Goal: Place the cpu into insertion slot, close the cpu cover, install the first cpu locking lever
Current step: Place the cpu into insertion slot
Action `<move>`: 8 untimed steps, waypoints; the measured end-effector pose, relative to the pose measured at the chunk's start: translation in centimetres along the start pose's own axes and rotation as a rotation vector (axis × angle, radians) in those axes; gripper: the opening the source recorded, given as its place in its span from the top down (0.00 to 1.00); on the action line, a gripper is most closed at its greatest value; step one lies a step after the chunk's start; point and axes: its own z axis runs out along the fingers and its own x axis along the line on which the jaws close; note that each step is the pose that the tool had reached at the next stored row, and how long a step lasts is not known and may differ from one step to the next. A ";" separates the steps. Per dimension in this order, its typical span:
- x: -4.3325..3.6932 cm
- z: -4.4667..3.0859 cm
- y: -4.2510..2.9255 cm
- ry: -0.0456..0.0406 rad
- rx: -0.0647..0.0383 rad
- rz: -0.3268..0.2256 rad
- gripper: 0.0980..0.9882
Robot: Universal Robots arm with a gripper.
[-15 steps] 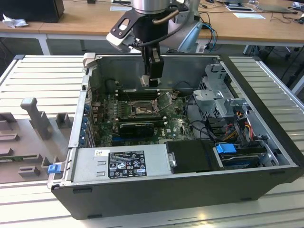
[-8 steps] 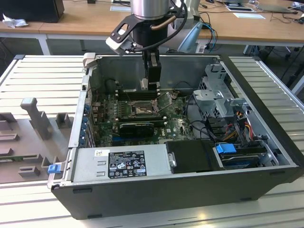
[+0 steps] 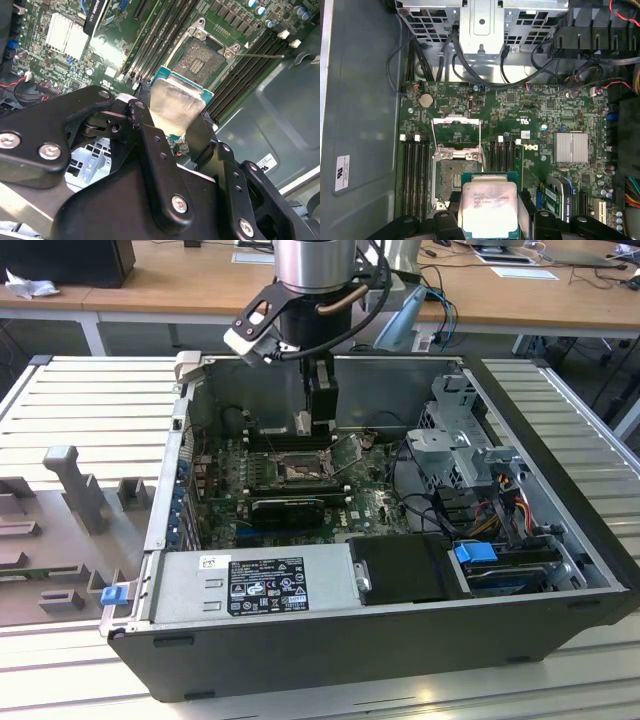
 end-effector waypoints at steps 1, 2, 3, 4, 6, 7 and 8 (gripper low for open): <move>0.00 0.10 -0.01 -0.0001 0.000 0.001 0.52; 0.00 0.17 -0.02 -0.0001 0.000 0.001 0.52; 0.00 0.31 -0.03 -0.0002 0.001 0.002 0.52; -0.01 0.65 -0.05 -0.0002 0.001 0.002 0.52; -0.02 0.94 -0.08 -0.0002 0.001 0.003 0.52; -0.02 1.04 -0.09 -0.0002 0.001 0.003 0.52; -0.02 1.11 -0.09 -0.0003 0.001 0.003 0.52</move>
